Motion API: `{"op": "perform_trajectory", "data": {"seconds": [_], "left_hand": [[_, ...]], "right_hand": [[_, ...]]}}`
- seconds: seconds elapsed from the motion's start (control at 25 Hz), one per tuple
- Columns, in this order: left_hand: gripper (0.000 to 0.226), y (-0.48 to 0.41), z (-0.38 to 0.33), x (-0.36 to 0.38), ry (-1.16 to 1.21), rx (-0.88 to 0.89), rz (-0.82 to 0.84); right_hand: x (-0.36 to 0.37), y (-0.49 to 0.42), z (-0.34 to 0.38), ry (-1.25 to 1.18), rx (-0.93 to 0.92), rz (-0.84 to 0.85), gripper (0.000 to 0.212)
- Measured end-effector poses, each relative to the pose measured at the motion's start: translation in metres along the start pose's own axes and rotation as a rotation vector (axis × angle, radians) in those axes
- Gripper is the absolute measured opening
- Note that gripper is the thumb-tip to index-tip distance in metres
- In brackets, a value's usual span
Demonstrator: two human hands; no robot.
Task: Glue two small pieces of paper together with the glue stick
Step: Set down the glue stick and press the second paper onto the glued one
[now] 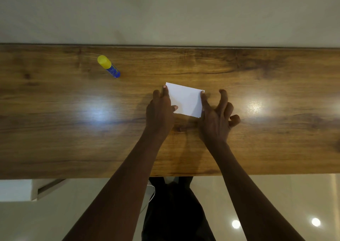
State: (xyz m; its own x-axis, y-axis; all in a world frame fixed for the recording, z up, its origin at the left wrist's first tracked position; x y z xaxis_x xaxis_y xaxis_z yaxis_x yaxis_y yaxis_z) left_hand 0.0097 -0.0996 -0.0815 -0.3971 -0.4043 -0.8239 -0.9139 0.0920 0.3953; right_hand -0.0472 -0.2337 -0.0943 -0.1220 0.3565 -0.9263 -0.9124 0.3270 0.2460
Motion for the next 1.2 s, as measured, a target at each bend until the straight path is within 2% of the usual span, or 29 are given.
{"op": "perform_trajectory", "data": {"seconds": [0.2,0.44,0.56,0.72,0.88,1.08,1.2], "left_hand": [[0.065,0.003,0.002,-0.001,0.058,-0.013,-0.020],[0.062,0.010,-0.002,-0.007,0.100,-0.027,-0.094],[0.063,0.013,-0.003,-0.008,0.139,-0.050,-0.119],[0.065,0.014,0.001,-0.011,0.189,-0.062,-0.152],[0.070,0.013,0.002,-0.013,0.334,-0.082,-0.184],[0.077,0.013,-0.001,-0.012,0.531,-0.101,-0.131],[0.081,0.015,-0.001,-0.013,0.722,-0.126,-0.063]], "right_hand": [[-0.003,-0.006,0.005,-0.029,0.000,-0.071,0.051],[-0.008,-0.019,0.012,-0.178,-0.134,0.005,0.053],[-0.008,-0.020,0.017,-0.160,-0.144,0.017,0.052],[-0.011,-0.022,0.024,-0.100,-0.092,0.030,0.051],[-0.018,-0.030,0.027,-0.047,-0.002,0.069,0.055],[-0.015,-0.032,0.027,-0.069,0.139,0.188,0.063],[-0.012,-0.028,0.028,-0.192,0.188,0.190,0.062]]}}
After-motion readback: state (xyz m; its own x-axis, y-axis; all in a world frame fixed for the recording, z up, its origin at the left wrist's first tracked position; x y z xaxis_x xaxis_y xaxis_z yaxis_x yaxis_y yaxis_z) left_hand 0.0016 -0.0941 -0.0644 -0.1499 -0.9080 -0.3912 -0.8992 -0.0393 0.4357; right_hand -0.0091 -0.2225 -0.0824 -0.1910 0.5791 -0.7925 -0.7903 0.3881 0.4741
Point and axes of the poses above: each hand's wrist, its own y-axis away from the middle knuckle, its own x-axis out of the palm, z = x × y, the point moved 4 cm from there along -y, towards the middle knuckle, and after that the axes turned 1 degree about -x, right-handed, at the moved point
